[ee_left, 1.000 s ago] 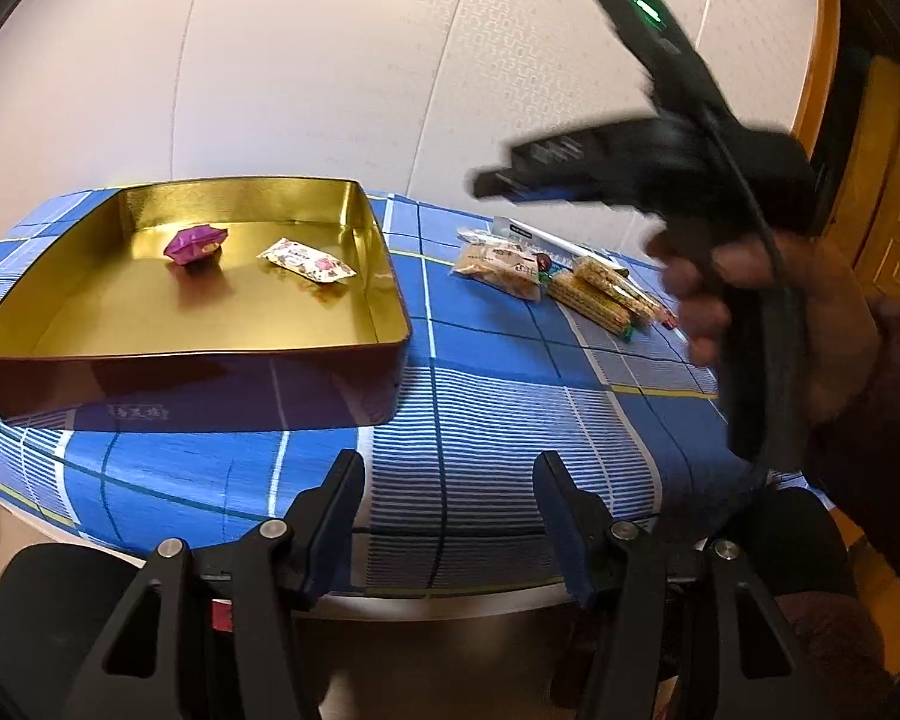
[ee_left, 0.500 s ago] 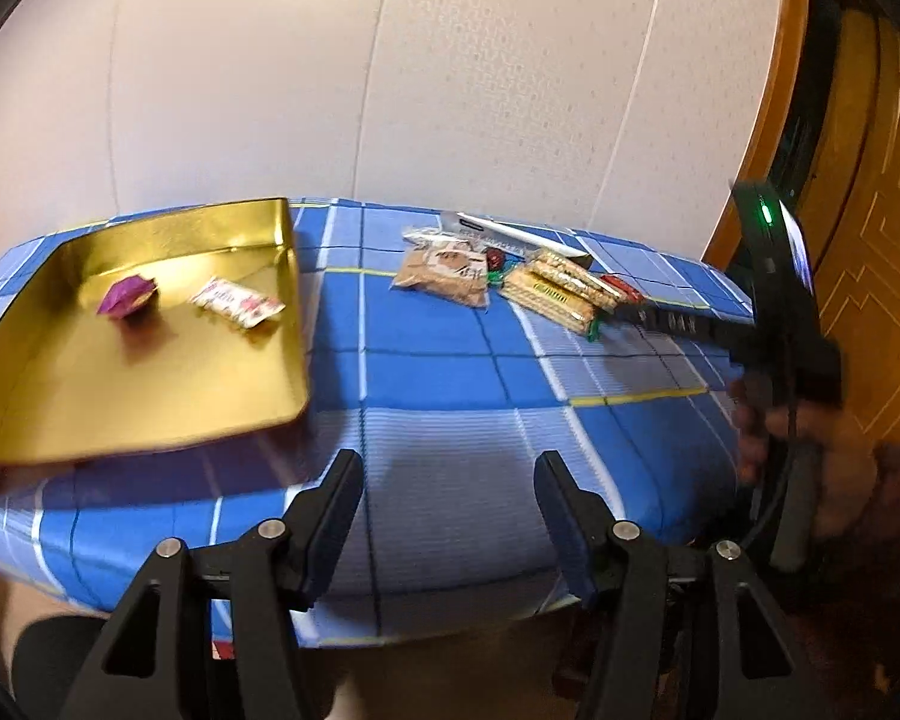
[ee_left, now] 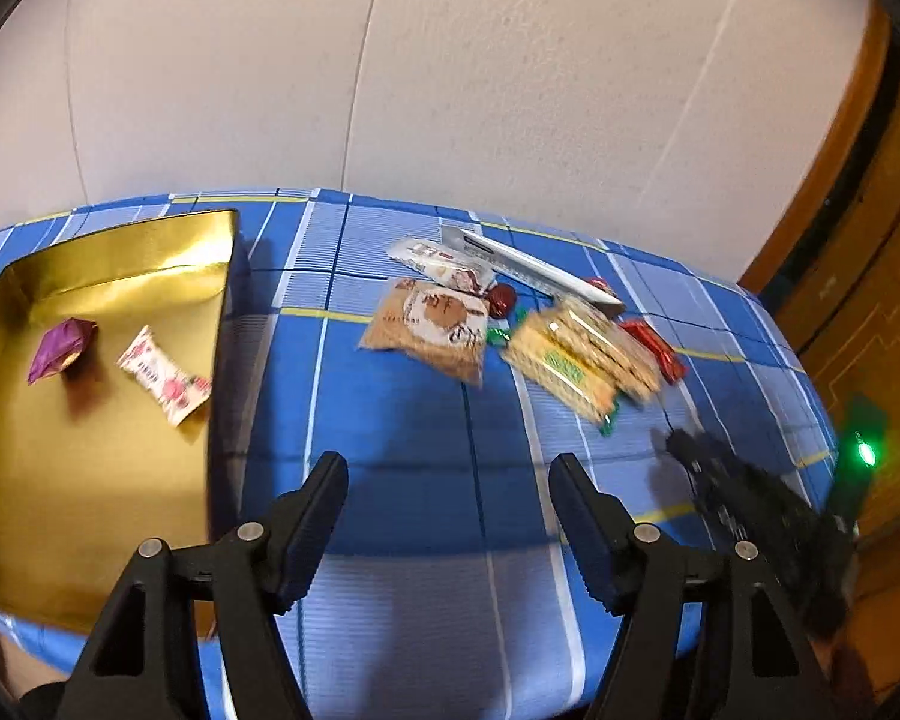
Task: Organize snacks
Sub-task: 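Grasp the brown pastry packet with the left gripper and lift it, then hold the pastry packet in the left gripper while the right grasps the red candy bar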
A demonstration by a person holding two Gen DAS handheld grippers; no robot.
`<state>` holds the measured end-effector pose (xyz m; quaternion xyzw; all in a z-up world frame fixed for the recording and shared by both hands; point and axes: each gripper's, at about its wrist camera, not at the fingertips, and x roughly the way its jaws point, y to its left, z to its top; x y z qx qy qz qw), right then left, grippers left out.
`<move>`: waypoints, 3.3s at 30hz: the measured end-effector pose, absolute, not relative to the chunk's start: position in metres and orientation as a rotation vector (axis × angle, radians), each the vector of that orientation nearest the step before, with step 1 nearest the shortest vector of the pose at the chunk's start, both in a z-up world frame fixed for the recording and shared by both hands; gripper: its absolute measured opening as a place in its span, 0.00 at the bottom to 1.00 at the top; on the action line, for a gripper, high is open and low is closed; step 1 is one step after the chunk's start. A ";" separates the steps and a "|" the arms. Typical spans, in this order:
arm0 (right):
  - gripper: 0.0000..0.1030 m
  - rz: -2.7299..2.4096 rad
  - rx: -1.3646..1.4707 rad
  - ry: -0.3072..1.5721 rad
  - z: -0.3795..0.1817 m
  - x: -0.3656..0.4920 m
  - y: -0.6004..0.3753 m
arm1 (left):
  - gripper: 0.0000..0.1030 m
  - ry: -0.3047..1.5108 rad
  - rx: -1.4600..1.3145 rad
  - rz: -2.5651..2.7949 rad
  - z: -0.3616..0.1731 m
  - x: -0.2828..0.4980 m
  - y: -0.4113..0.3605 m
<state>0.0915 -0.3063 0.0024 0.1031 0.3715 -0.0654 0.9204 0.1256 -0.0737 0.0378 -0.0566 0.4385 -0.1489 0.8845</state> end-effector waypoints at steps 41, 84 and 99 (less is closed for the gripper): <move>0.32 -0.084 0.514 0.779 -0.014 0.091 -0.359 | 0.59 1.129 0.004 -0.018 -0.005 0.267 -0.138; 0.24 -0.087 0.047 0.966 0.001 0.216 -0.350 | 0.60 0.753 0.102 -0.317 -0.030 0.101 -0.109; 0.22 -0.205 0.090 0.959 0.000 0.111 -0.329 | 0.60 0.743 0.102 -0.322 -0.031 0.101 -0.108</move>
